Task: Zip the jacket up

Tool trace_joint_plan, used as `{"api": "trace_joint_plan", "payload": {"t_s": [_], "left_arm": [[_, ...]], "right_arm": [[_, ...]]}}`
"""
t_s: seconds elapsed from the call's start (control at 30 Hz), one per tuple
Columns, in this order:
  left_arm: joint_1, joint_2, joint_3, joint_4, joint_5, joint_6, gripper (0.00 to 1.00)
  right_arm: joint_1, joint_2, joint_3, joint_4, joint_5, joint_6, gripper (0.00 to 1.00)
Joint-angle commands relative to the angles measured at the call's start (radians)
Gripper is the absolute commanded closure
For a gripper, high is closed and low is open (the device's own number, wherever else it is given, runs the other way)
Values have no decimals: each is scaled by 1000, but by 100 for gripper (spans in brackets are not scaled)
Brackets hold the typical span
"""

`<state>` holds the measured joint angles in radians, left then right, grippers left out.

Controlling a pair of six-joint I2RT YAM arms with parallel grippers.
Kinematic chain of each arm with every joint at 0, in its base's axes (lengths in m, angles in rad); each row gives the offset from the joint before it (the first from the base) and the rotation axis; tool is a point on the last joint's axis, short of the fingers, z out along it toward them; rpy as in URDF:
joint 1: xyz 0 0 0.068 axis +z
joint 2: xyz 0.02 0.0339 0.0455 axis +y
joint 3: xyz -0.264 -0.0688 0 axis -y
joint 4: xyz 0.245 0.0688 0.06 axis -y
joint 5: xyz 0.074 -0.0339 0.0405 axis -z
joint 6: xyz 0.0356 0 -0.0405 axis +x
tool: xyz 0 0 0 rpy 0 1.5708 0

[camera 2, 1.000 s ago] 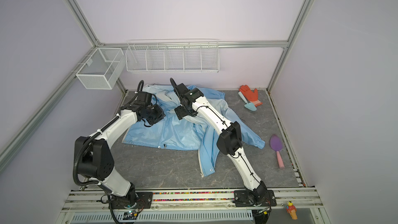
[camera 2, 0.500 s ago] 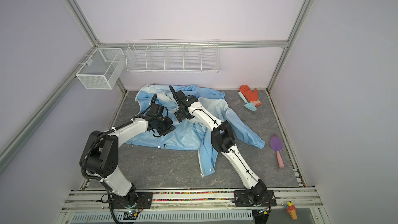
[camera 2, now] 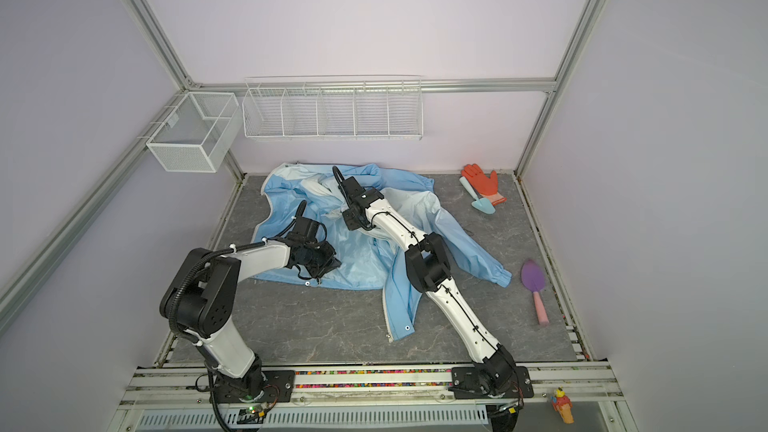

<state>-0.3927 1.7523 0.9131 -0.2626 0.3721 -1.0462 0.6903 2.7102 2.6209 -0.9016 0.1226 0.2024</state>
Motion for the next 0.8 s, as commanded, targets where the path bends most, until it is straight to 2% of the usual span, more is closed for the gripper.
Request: {"api": "trace_joint_plan", "payload": {"t_s": [0.0,0.13,0.27,0.53,0.67,0.77], "left_arm": [[8,52,-42,-81,-23,5,93],[38,78,-35,-135,-55,46,96],[89,98,-2,-206,-85,103,97],[183,174,173,-412,-180,282,100],[234,217,223,-447,-190,338,100],[236,230,287,-480,-196,378,100]], "right_arm": [[-35,-142,-52,-11,-46,76,93],[-113,-375,-225,44,-117,163,93],[-207,-542,-265,2,-150,220,93],[-388,-771,-312,-105,-239,334,93],[-439,-865,-314,-111,-269,371,93],[-448,-911,-311,-129,-288,409,93]]}}
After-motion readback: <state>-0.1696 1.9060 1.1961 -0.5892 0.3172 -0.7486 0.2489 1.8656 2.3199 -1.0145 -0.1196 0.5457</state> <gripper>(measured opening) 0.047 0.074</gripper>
